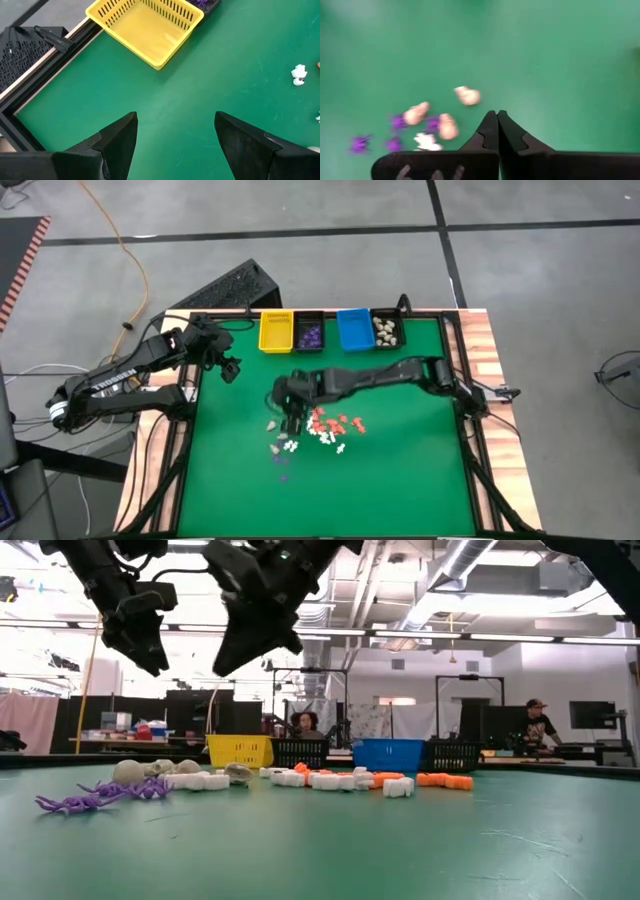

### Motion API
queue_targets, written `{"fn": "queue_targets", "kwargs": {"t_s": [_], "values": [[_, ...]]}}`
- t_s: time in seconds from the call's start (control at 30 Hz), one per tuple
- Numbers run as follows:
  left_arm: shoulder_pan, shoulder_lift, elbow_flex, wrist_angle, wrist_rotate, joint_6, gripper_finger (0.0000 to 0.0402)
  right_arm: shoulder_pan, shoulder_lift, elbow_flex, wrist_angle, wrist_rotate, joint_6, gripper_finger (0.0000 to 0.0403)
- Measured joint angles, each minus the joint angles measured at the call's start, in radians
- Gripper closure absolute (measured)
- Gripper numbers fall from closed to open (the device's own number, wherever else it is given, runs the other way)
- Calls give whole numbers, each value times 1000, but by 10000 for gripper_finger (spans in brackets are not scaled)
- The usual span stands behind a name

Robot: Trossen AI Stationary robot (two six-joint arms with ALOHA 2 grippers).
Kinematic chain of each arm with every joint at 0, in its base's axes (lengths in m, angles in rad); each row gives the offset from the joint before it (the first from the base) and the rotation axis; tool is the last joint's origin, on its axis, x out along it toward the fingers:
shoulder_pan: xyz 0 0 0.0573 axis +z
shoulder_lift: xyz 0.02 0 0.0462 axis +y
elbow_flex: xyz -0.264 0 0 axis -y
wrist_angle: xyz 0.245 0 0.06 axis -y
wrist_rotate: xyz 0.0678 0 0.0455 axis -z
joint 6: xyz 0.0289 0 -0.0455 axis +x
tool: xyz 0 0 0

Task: Sort Halloween decoration
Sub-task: Put the purple spider toy into the left black basket

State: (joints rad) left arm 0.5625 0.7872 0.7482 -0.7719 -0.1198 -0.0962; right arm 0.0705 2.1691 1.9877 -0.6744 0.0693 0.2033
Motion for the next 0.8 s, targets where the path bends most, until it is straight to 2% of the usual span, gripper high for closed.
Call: {"fn": "queue_targets", "kwargs": {"t_s": [0.1,0.2,0.3,0.43,0.53,0.8], "values": [[0,0,0,-2,0,-14,145,-31,-11,0,2,-64,-6,373],[0,0,0,-2,0,-20,145,-17,-5,0,17,-157,15,323],[0,0,0,-2,0,-20,145,38,21,2,38,-193,32,271],[0,0,0,-2,4,-20,145,125,81,0,79,-182,32,214],[0,0,0,-2,7,-20,145,176,122,1,143,-168,32,185],[0,0,0,-4,7,-12,145,207,187,0,173,-48,43,172]]}}
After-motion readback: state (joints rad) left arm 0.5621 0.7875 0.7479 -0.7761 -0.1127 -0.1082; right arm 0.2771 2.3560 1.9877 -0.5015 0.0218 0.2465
